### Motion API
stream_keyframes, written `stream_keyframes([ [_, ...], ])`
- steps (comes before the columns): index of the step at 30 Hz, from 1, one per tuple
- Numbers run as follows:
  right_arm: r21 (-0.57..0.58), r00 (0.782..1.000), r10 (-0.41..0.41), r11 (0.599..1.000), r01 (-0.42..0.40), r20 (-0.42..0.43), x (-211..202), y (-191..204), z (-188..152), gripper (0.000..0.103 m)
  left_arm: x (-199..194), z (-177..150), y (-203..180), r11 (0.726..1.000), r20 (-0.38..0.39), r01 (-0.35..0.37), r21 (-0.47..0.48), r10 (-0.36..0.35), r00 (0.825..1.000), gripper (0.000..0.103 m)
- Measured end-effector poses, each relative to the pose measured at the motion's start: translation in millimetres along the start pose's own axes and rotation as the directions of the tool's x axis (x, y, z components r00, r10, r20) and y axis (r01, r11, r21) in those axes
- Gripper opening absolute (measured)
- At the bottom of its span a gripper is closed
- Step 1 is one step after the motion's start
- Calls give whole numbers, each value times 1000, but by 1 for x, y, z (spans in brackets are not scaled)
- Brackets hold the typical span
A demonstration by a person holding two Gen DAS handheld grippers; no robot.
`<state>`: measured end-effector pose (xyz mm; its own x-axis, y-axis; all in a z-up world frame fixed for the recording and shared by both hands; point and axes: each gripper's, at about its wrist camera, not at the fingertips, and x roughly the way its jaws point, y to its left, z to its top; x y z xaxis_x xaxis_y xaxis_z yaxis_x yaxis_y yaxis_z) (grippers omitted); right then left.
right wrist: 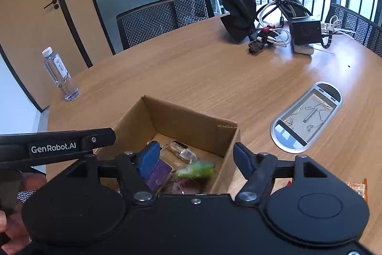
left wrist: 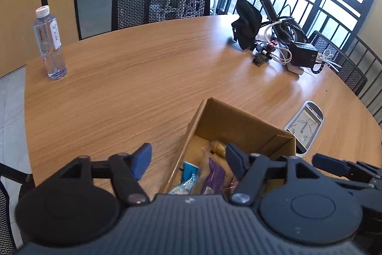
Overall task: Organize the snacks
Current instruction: 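Open left gripper over the box while right gripper releases the blue-green packet, then withdraw both grippers from the box toward the remaining snacks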
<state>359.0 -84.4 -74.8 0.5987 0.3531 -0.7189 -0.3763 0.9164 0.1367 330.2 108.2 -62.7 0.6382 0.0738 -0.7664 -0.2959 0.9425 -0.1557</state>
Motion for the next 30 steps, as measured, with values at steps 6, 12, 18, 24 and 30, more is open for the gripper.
stream_keyframes([
  [6, 25, 1000, 1, 1000, -2, 21, -23, -7, -10, 92, -10, -6, 2, 1000, -4, 3, -3, -3, 1000, 83],
  [12, 39, 999, -19, 999, 18, 33, -47, -13, -19, 103, -28, -12, -2, 1000, 14, 19, 15, -19, 1000, 102],
  [18, 55, 999, -30, 998, 28, 35, -63, -17, -27, 103, -46, -20, -3, 999, 24, 41, 27, -41, 999, 103],
  [24, 53, 998, -38, 998, 35, 54, -85, -16, -37, 103, -66, -29, -3, 997, 38, 58, 45, -60, 997, 103],
  [30, 48, 996, -51, 998, 47, 74, -105, -14, -46, 103, -86, -40, -4, 996, 48, 62, 69, -66, 997, 103],
])
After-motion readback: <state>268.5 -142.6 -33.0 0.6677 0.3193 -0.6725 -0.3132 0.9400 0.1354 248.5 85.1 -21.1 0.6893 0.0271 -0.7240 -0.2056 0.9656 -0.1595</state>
